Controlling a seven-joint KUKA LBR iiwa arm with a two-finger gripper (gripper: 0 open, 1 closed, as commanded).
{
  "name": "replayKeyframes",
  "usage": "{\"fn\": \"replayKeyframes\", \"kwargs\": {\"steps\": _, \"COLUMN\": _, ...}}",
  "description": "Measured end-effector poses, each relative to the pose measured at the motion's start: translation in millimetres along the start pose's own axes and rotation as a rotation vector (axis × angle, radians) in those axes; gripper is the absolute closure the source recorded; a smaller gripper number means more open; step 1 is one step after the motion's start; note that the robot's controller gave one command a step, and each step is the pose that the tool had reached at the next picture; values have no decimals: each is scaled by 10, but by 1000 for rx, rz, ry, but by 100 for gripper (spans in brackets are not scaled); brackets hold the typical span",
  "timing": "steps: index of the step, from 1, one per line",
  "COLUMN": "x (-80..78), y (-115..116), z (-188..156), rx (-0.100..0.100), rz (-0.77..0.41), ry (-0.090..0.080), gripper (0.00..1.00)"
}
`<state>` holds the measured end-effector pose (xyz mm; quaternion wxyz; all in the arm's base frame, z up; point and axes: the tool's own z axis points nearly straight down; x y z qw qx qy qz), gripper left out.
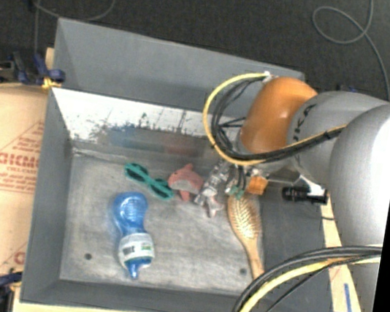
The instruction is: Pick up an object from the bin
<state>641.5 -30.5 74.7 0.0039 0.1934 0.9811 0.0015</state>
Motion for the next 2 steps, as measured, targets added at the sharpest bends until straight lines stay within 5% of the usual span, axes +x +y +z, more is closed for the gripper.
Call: {"fn": "replayKeyframes", "kwargs": {"steps": 2, "x": 2, "y": -2, "z": -21, "rx": 1, "rz": -1, "ry": -1, "gripper": 100}}
